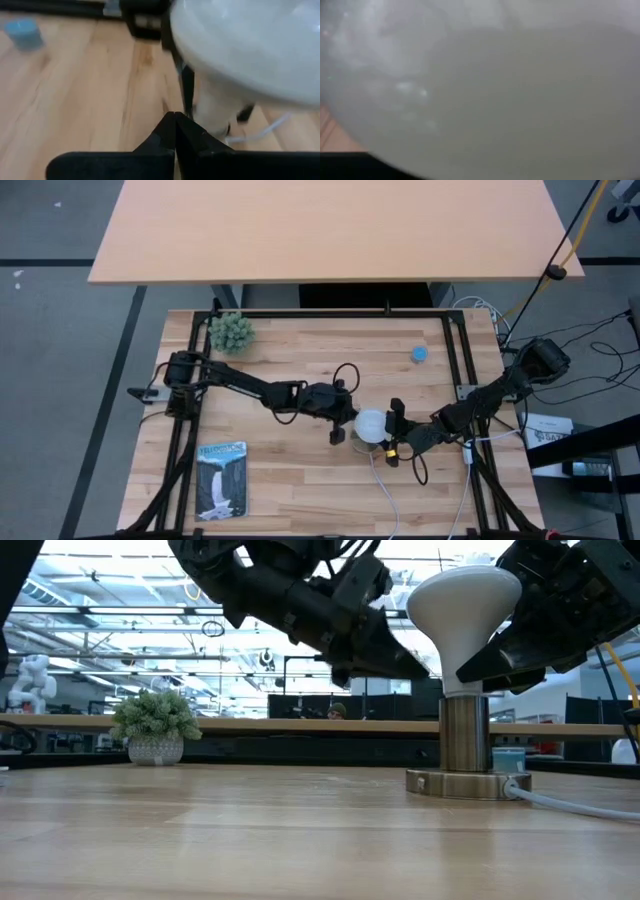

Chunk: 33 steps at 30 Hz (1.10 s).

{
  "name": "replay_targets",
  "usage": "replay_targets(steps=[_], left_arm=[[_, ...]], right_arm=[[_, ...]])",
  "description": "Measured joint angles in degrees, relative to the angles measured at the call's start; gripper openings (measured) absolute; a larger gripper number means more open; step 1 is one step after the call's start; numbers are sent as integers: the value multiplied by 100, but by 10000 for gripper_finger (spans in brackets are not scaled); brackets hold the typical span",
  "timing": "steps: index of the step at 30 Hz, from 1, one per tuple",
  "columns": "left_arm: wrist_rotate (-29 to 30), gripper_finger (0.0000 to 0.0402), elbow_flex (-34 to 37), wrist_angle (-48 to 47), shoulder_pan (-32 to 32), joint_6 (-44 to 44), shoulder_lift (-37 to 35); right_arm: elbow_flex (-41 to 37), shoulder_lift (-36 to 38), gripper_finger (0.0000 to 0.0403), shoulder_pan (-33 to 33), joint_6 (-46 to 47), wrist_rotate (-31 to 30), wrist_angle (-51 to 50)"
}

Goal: Screw lightbulb
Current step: Insert the lightbulb into the desk lamp

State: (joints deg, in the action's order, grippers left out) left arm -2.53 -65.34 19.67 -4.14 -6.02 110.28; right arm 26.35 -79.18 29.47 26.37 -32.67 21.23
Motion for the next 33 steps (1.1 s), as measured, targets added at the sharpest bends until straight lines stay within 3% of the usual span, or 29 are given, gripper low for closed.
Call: replay_targets(steps=[6,9,14,23,29,33], left_arm=[[-292,0,0,-723,-138,-223,2],[-734,0,0,-413,-277,-96,8],[-780,0,0,246,-350,119,9],[-250,0,0,148,-131,164,9],[815,0,0,155,-76,-49,9],[438,0,0,-39,-136,-84,9]], right_arm=[[0,0,201,0,0,0,-4],[0,0,201,0,0,0,-7],[0,0,201,0,-2,0,-7],[-2,0,201,-7,-2,-34,20],[-4,0,201,-2,-4,2,42],[-4,0,201,-2,-2,2,39]])
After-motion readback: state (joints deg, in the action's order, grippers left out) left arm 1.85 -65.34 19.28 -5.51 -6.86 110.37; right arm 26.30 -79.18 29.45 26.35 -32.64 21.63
